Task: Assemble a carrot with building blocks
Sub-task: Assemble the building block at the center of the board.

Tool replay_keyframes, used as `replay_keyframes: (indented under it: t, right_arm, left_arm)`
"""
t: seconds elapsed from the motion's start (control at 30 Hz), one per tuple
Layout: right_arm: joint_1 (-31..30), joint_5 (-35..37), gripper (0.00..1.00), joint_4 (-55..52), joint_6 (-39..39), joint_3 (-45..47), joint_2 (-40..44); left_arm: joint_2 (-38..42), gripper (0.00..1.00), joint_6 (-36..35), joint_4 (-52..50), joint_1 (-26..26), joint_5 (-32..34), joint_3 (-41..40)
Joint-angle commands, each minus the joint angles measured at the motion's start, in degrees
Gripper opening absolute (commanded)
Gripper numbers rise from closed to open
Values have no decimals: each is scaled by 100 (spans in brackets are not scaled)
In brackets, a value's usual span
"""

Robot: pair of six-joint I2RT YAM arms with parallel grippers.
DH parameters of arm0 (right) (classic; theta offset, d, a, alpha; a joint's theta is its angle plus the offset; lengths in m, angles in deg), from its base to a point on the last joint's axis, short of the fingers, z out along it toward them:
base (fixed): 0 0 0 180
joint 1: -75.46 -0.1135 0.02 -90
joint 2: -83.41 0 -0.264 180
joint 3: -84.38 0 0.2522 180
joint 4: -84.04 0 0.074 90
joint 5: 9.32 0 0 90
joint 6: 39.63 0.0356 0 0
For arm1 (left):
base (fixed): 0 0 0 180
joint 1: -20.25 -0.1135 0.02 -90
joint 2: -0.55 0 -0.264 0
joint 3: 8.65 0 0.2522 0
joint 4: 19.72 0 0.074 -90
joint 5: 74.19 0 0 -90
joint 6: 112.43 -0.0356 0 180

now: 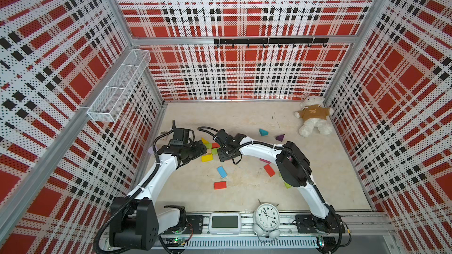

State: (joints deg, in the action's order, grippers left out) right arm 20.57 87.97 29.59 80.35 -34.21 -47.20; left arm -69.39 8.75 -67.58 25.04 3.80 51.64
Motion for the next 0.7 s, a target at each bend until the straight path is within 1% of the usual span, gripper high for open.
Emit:
replay_keyframes:
  t: [0.0,0.67]
  right_arm:
    - [-8,-138,51,43,-91,-253,-174]
    - [-66,-430,53,27,-54,-1016,-641]
  left_arm:
    - [-53,83,-26,136,-65,14,-82]
    - [-131,82,-47,238,-170,-109,-117]
